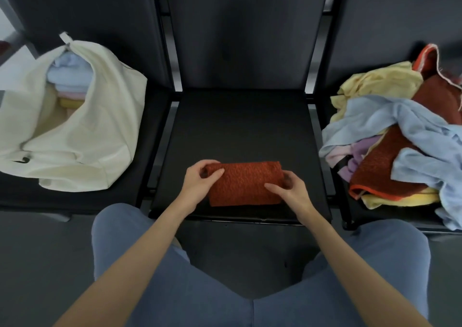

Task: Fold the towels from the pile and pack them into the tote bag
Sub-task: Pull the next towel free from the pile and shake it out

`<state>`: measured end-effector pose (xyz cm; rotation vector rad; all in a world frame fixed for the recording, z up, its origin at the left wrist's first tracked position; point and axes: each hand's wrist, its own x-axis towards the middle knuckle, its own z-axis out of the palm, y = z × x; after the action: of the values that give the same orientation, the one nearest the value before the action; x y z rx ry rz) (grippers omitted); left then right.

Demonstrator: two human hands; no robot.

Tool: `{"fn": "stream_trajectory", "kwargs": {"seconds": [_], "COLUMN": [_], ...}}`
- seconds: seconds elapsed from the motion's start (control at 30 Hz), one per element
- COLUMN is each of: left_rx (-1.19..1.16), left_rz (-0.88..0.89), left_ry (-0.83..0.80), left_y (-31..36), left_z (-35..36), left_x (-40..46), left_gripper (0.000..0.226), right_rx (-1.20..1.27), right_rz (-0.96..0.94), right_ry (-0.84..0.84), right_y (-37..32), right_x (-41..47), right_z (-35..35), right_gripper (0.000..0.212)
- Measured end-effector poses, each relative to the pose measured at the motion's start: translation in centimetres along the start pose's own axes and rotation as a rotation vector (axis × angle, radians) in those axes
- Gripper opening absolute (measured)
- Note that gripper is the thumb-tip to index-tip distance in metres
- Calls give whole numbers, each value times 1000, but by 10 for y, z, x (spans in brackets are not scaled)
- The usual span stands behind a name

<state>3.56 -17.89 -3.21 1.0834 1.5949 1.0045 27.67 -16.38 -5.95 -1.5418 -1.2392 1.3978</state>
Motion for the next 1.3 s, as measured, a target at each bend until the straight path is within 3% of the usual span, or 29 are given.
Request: {"fn": "stream_trajectory", "kwargs": {"seconds": [0.13, 0.27, 0.4, 0.5, 0.57, 0.63, 0.7, 0.77, 0.93, 1.07, 1.13, 1.23, 1.3], "left_rx": [-64, -7, 206, 302, 365, 387, 304, 178, -197, -220, -260, -332, -352], "left_rz": [-108, -194, -213, -310, -372, -402, -409, -410, -426, -301, -269, -223, -155], "left_ry": [56, -18, 54, 93, 66, 47, 64, 82, 227, 361, 390, 401, 404], "left_y": [-1, -19, -36, -47, -50, -50, -40, -36, -17, 12, 25, 43, 53], "left_z": [11, 14, 17, 15, 15, 15, 13, 3, -72, -161, -206, -269, -307], "left_x": [11, 12, 10, 14, 17, 20, 17, 14, 12, 5, -1, -7, -1], "left_gripper": [48, 72, 62, 76, 84, 77, 54, 34, 37, 32, 38, 69, 71], "right_rx": [-23, -62, -184, -272, -365, -459, -390, -287, -91, 35, 71, 57, 34], "right_rz": [64, 137, 205, 278, 313, 300, 252, 228, 142, 121, 78, -49, -157], "right_ry": [106, 215, 284, 263, 273, 311, 322, 284, 77, -140, -267, -417, -440], "right_y": [14, 13, 15, 17, 11, -2, -14, -29, -77, -122, -141, -169, -193], "right_x": [12, 19, 28, 38, 40, 37, 36, 34, 32, 25, 21, 23, 36], "right_z": [10, 20, 28, 31, 35, 41, 49, 63, 120, 177, 204, 248, 284], "right_gripper": [43, 53, 59, 38, 36, 49, 58, 56, 54, 58, 52, 34, 34]}}
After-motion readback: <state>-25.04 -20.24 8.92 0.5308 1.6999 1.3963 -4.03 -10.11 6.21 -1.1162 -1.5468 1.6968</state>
